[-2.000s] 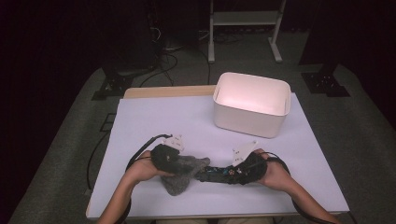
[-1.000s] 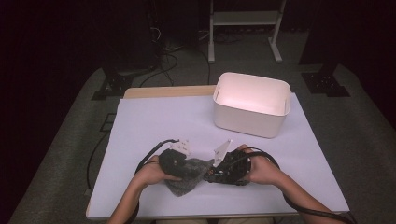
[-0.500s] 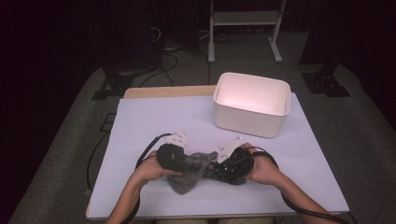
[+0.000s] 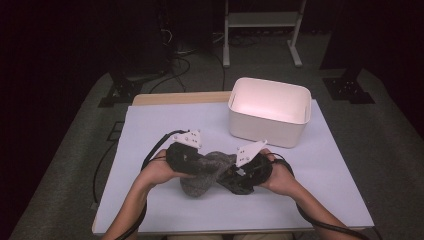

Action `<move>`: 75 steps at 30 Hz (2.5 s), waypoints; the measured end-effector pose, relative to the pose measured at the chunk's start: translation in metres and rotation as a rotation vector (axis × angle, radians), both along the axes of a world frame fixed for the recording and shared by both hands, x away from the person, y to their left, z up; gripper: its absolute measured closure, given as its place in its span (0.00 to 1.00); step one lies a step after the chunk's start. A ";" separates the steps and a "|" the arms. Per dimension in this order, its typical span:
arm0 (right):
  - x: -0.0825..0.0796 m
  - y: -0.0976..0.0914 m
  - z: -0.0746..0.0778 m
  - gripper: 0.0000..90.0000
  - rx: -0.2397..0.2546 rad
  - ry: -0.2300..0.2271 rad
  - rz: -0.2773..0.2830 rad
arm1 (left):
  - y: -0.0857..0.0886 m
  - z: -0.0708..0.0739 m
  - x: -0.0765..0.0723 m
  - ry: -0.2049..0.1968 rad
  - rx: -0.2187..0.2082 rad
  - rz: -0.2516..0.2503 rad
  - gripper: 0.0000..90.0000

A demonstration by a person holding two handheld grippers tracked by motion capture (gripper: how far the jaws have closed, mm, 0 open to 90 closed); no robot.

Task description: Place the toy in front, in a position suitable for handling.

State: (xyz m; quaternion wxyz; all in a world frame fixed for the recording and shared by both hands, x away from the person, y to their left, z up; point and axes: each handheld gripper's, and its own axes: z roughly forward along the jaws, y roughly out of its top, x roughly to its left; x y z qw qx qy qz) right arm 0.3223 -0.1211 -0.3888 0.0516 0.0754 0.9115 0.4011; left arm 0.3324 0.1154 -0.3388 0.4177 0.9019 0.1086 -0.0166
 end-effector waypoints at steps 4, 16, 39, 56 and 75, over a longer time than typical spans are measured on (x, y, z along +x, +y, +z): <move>-0.004 -0.010 0.000 0.63 0.001 -0.018 -0.005 | -0.001 -0.008 0.000 0.014 0.022 0.010 0.86; -0.015 -0.027 0.000 0.63 0.021 -0.043 -0.023 | -0.014 -0.011 0.003 0.044 -0.020 -0.038 0.86; -0.009 -0.018 0.003 0.63 0.106 -0.008 -0.003 | -0.002 0.005 -0.002 0.022 -0.052 -0.033 0.85; -0.007 -0.011 0.004 0.63 0.116 0.002 0.007 | 0.007 0.010 0.000 0.015 -0.055 -0.015 0.85; -0.007 -0.004 0.008 0.63 0.021 0.024 0.045 | 0.009 -0.029 0.000 0.082 -0.009 0.011 0.85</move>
